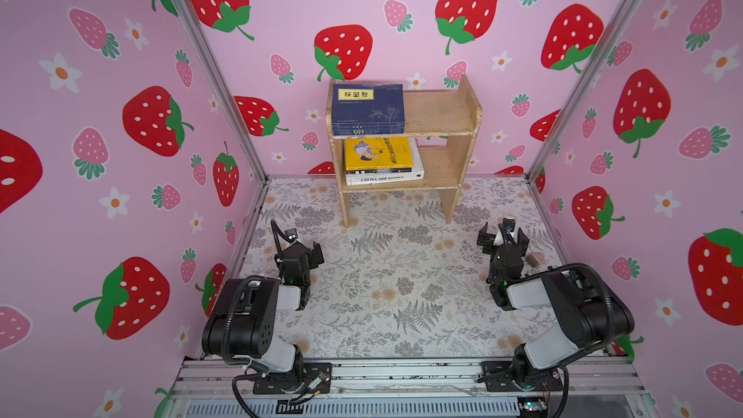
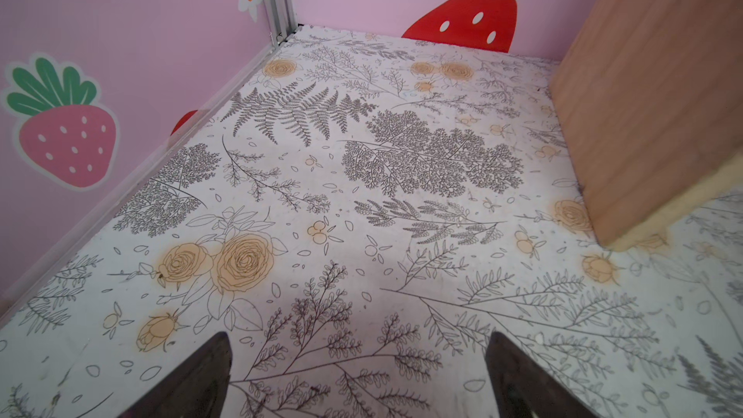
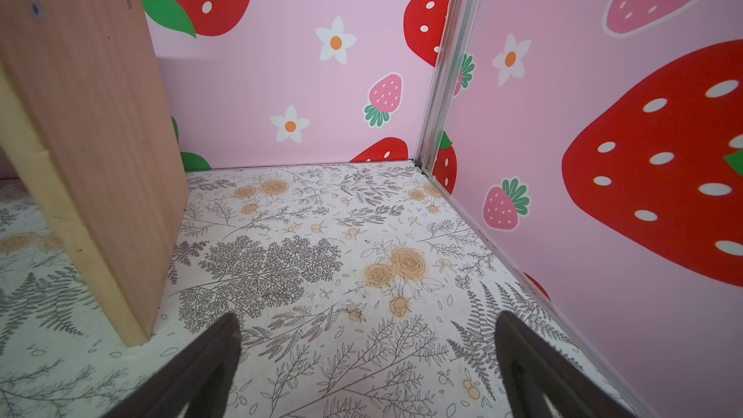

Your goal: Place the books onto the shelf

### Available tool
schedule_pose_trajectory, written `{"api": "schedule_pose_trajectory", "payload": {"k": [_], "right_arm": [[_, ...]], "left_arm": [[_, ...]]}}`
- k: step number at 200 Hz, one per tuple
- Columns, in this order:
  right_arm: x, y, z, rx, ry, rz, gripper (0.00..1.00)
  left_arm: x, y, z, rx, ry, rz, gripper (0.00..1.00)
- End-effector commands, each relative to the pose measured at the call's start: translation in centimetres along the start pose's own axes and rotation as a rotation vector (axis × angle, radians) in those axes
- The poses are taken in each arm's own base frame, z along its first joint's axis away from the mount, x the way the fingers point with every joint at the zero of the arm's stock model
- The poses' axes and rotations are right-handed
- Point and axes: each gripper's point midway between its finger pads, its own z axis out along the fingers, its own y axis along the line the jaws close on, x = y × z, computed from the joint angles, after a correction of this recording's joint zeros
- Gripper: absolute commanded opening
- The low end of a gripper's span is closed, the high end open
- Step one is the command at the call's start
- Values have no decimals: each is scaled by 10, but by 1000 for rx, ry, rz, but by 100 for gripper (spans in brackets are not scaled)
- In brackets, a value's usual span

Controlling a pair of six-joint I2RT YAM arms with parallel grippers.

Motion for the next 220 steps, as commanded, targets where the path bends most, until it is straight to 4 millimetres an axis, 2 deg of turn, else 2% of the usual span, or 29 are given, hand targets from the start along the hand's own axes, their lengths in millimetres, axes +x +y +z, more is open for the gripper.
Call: {"api": "schedule_pose_trajectory", "payload": {"k": [1, 42, 63, 105, 122, 150, 175, 193, 220], "right_arm": [[-17, -4, 6, 32, -91, 25, 100], [-17, 8, 14, -16, -86, -2, 100], [-17, 3, 16, -5, -84, 7, 100], [-44, -10, -17, -52, -135, 56, 100], [-49, -10, -25, -81, -114, 45, 100], [-44, -14, -31, -87, -95, 26, 100], [-36, -2, -30, -147, -47, -43, 100], [-36, -11, -35, -120, -76, -79, 100], [-9, -29, -33, -70, -33, -40, 100]], "left_arm": [[-22, -8, 9, 17, -27, 19, 99], [-22, -9, 9, 16, -28, 21, 99], [-22, -9, 9, 15, -27, 21, 99], [-22, -8, 9, 15, -26, 21, 99], [-22, -8, 9, 16, -28, 21, 99], [-23, -8, 9, 16, -29, 21, 99], [-23, -8, 9, 16, -29, 20, 99], [-23, -8, 9, 16, -29, 20, 99], [-22, -8, 9, 15, -27, 21, 99]]}}
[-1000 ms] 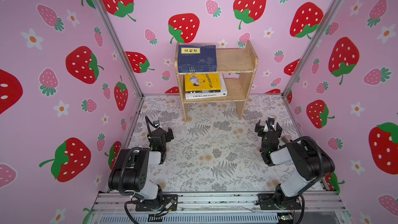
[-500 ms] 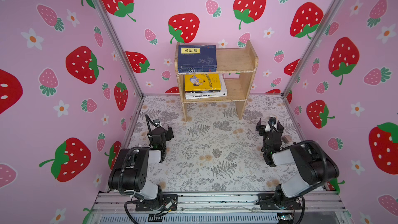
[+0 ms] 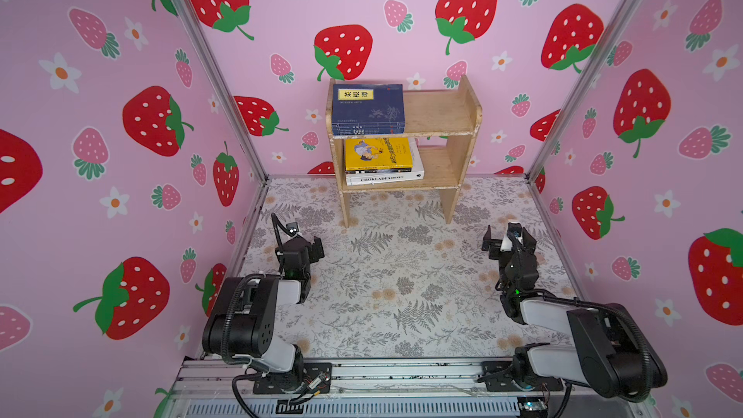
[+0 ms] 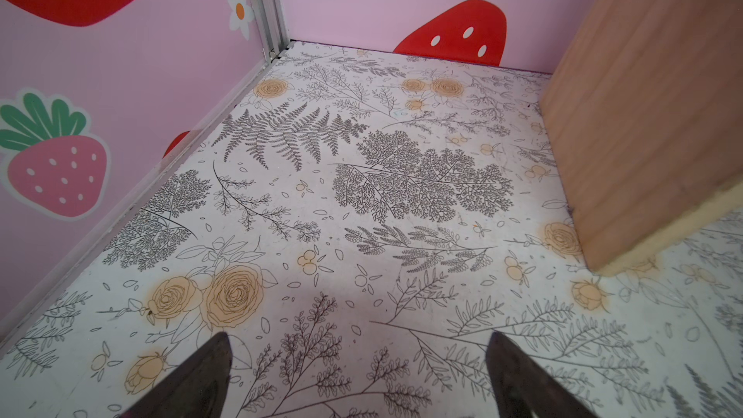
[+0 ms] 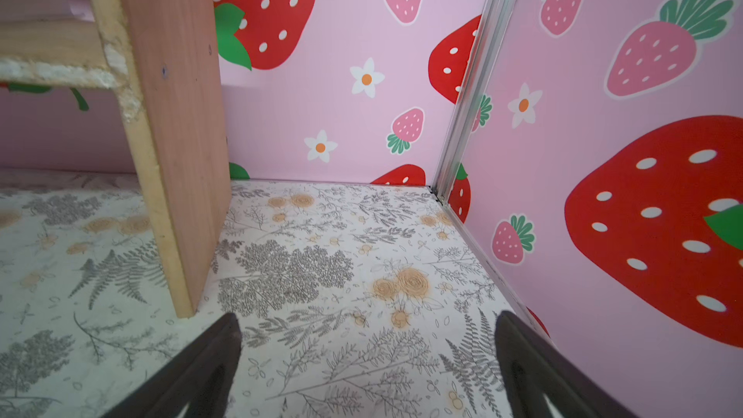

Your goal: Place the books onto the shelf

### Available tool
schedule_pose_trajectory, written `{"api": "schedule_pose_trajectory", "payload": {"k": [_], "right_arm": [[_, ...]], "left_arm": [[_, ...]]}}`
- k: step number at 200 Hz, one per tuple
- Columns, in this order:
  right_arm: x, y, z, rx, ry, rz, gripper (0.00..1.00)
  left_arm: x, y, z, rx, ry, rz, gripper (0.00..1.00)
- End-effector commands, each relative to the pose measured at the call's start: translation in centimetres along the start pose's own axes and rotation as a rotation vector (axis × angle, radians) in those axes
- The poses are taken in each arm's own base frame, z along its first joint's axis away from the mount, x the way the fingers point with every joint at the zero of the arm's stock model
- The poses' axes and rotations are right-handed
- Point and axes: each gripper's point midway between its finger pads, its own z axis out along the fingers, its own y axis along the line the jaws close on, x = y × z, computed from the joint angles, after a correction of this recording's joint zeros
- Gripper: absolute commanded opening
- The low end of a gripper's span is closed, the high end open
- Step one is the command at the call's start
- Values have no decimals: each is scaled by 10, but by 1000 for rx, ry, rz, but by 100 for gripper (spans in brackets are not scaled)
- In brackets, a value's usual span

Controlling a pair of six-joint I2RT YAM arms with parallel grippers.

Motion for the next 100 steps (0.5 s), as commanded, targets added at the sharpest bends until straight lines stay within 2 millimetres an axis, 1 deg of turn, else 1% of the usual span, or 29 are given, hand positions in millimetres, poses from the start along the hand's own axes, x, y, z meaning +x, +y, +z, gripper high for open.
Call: {"api": "schedule_pose_trajectory", "payload": {"k": [1, 6, 13, 17, 30, 39, 46, 51, 65, 85, 100], "right_arm": [[15, -16, -2, 48, 6, 18, 100], [19, -22, -2, 72, -1, 44, 100], [25, -24, 0, 85, 8, 59, 100], [31, -24, 2, 89, 23, 62, 100], [38, -20, 3, 70, 14, 48, 100], [35, -18, 3, 59, -10, 45, 100], [39, -15, 5, 49, 18, 41, 100], [42, -15, 7, 49, 44, 43, 100], [41, -19, 12, 60, 36, 55, 100], [50, -7, 27, 1, 106, 29, 100], [49, -5, 27, -23, 105, 31, 100]], "left_arm": [[-11, -5, 3, 11, -25, 10, 99], [-11, -4, 3, 10, -27, 9, 99], [-11, -4, 3, 10, -24, 10, 99], [-11, -4, 3, 11, -26, 9, 99], [-12, -5, 3, 12, -28, 10, 99], [-11, -5, 3, 10, -26, 10, 99], [-11, -5, 3, 11, -26, 11, 99], [-11, -5, 3, 11, -27, 10, 99], [-11, -5, 3, 8, -26, 13, 99], [-11, -5, 3, 9, -24, 13, 99], [-11, -5, 3, 8, -25, 12, 99]]}}
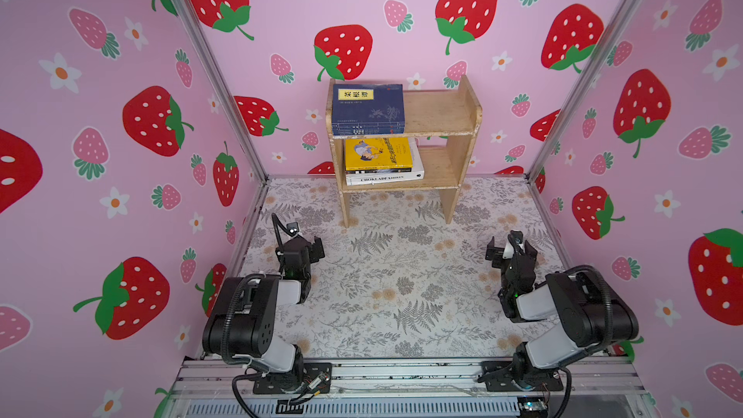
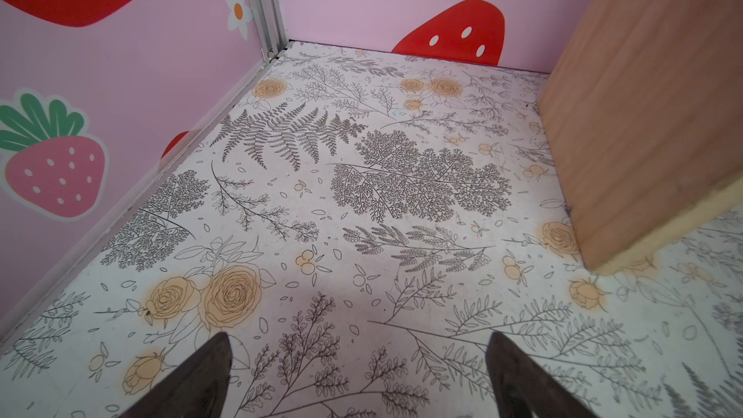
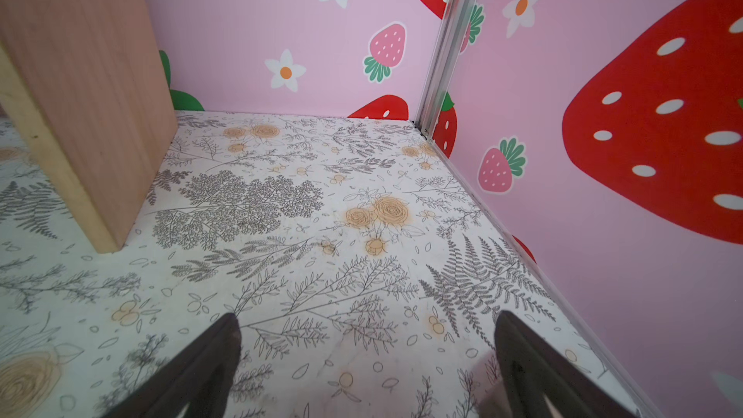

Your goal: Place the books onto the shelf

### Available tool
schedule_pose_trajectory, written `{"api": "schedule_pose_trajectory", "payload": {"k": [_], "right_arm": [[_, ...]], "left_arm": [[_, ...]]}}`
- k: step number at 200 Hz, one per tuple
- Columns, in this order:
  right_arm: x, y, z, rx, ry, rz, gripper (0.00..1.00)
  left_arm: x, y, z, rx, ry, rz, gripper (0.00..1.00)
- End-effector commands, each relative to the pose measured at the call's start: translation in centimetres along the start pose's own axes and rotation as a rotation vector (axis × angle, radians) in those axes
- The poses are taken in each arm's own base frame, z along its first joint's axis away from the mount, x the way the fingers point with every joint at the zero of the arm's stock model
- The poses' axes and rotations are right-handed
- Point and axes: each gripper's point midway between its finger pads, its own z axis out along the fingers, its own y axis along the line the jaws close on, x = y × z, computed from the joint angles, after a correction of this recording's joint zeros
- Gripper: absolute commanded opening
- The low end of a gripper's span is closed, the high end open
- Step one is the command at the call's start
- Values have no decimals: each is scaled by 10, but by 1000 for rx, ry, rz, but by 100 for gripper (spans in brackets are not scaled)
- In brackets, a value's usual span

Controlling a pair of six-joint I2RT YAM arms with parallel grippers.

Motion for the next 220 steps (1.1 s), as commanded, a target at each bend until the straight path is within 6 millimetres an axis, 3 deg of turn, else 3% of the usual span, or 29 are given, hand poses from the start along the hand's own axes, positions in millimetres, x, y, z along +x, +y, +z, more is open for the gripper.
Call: {"api": "schedule_pose_trajectory", "payload": {"k": [1, 220], "right_arm": [[-4, 7, 6, -54, 0, 8, 100], [-5, 5, 8, -55, 1, 19, 100]], "left_arm": [[-12, -4, 3, 5, -26, 10, 99], [-11, -4, 4, 2, -22, 14, 99]]}}
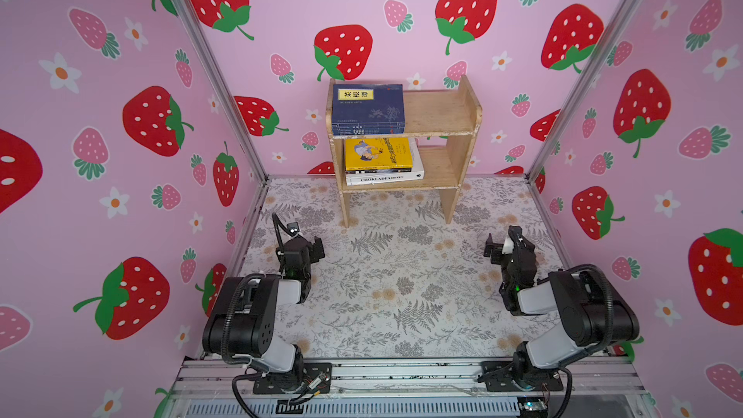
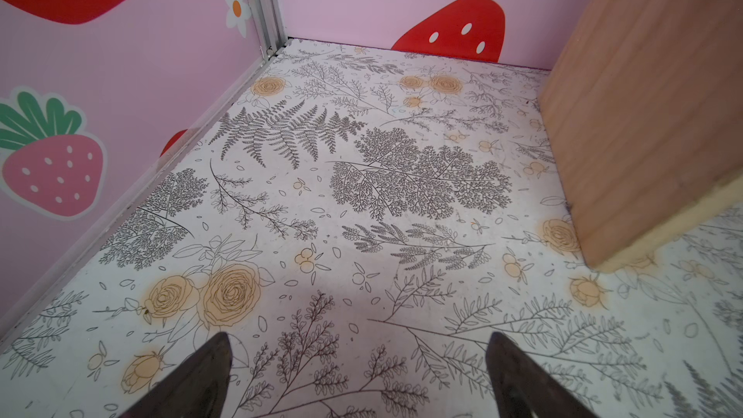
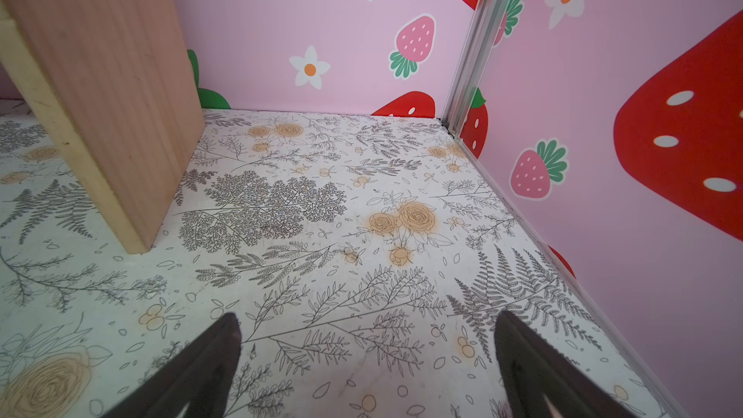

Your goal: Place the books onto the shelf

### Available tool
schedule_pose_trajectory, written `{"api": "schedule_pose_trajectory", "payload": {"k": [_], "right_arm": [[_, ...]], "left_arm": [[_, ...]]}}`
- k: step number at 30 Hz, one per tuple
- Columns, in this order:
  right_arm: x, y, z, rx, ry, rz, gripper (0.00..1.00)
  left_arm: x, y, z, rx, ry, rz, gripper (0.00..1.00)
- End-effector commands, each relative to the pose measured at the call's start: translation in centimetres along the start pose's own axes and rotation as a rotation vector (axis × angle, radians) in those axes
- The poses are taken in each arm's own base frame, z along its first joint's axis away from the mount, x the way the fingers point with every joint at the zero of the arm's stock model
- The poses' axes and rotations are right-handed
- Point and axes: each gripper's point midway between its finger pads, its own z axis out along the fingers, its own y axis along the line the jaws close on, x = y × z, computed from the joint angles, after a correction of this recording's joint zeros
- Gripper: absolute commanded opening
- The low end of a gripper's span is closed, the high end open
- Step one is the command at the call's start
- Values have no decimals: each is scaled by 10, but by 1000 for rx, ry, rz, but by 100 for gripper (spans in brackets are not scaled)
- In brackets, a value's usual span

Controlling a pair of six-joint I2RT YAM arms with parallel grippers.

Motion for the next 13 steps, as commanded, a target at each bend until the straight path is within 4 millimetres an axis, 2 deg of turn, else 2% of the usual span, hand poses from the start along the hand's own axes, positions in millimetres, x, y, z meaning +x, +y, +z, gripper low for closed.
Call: {"api": "schedule_pose_trajectory", "payload": {"k": [1, 13], "right_arm": [[-9, -2, 1, 6, -28, 5, 100], [-9, -2, 1, 5, -29, 6, 100]], "left_arm": [[-12, -3, 4, 2, -29, 12, 99], [-12, -3, 3, 2, -30, 11, 99]]}}
